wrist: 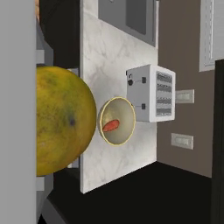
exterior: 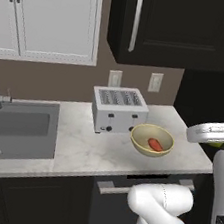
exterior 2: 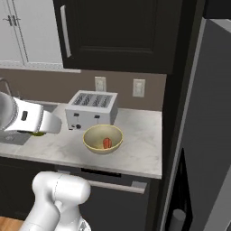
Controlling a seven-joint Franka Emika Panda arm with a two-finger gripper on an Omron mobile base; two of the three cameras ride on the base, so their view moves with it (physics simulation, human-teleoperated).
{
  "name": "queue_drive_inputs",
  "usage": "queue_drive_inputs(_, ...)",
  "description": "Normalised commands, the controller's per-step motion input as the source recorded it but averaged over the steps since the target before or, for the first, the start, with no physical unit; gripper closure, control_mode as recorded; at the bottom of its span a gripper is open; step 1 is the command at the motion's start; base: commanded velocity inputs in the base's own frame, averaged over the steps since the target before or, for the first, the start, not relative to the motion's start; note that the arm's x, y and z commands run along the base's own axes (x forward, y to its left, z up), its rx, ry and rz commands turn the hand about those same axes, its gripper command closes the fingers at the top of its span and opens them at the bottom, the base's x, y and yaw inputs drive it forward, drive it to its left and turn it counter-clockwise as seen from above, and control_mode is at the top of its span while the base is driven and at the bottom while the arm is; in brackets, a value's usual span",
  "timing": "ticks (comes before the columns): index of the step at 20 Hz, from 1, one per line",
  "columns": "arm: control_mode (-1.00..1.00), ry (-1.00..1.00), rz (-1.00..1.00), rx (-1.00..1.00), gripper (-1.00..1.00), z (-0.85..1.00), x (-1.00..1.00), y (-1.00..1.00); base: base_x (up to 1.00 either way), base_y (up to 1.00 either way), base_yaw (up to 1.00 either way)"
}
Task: Take the sweet potato, orange, and garlic from the freezer and place them in the bowl on the counter.
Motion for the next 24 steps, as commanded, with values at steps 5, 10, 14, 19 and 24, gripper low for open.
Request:
queue_drive_inputs(5,1.0,0.0,0.0,0.0,1.0,0.0,0.0,0.0,0.35,-0.17,0.0)
queue_drive_inputs(10,1.0,0.0,0.0,0.0,1.0,0.0,0.0,0.0,0.36,-0.13,0.0)
queue_drive_inputs(14,1.0,0.0,0.0,0.0,1.0,0.0,0.0,0.0,0.36,-0.13,0.01)
queue_drive_inputs(19,1.0,0.0,0.0,0.0,1.0,0.0,0.0,0.0,0.36,-0.12,0.01)
queue_drive_inputs(24,1.0,0.0,0.0,0.0,1.0,0.0,0.0,0.0,0.37,-0.09,0.0)
